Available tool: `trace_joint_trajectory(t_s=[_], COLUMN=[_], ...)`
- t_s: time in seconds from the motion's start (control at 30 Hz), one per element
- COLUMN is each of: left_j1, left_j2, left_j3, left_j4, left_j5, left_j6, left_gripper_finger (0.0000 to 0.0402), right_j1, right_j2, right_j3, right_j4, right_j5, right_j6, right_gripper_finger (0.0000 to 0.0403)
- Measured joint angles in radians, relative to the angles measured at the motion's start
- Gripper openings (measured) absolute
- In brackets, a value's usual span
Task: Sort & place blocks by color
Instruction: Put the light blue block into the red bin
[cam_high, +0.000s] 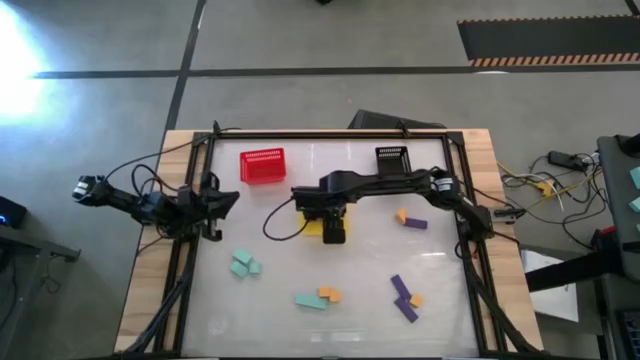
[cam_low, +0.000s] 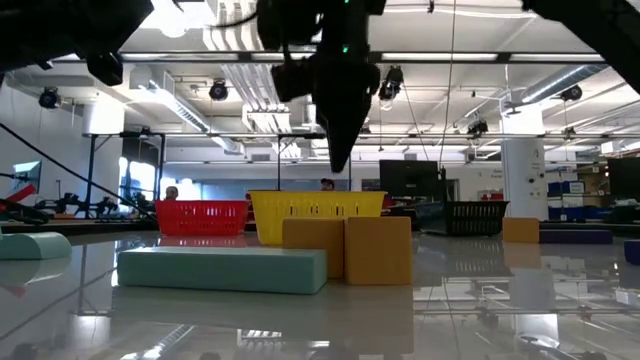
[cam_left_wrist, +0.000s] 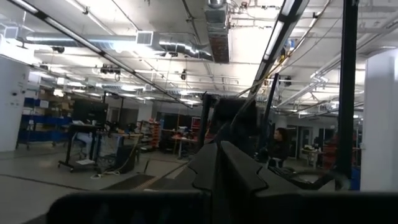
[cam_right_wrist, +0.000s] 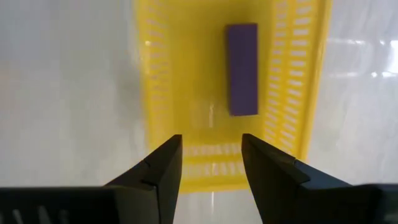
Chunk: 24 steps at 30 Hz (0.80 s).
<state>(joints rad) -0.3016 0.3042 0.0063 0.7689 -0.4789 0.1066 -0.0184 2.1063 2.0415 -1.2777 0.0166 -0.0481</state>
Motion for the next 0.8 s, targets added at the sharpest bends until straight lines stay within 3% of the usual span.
trace_joint_trajectory(t_s=[0.17, 0.4, 0.63, 0.8], left_j1=[0.000, 0.000, -0.002, -0.008], left_j2=[0.037, 0.126, 0.228, 0.338], left_j3=[0.004, 0.021, 0.107, 0.175], left_j4=[0.000, 0.010, 0.008, -0.024], left_j5=[0.000, 0.003, 0.004, 0.010], left_j6=[-0.058, -0.179, -0.248, -0.320], left_gripper_finger=[0.0003, 0.0003, 0.0003, 0.0003], right_j1=[0.057, 0.131, 0.158, 0.156], right_j2=[-0.136, -0.379, -0.615, -0.765], right_j3=[-0.165, -0.541, -0.955, -1.139], right_j4=[0.180, 0.622, 1.196, 1.382], right_j5=[0.001, 0.010, 0.062, 0.063], right_j6=[0.034, 0.044, -0.074, -0.146], right_gripper_finger=[0.0139, 0.0122, 0.0099, 0.0078])
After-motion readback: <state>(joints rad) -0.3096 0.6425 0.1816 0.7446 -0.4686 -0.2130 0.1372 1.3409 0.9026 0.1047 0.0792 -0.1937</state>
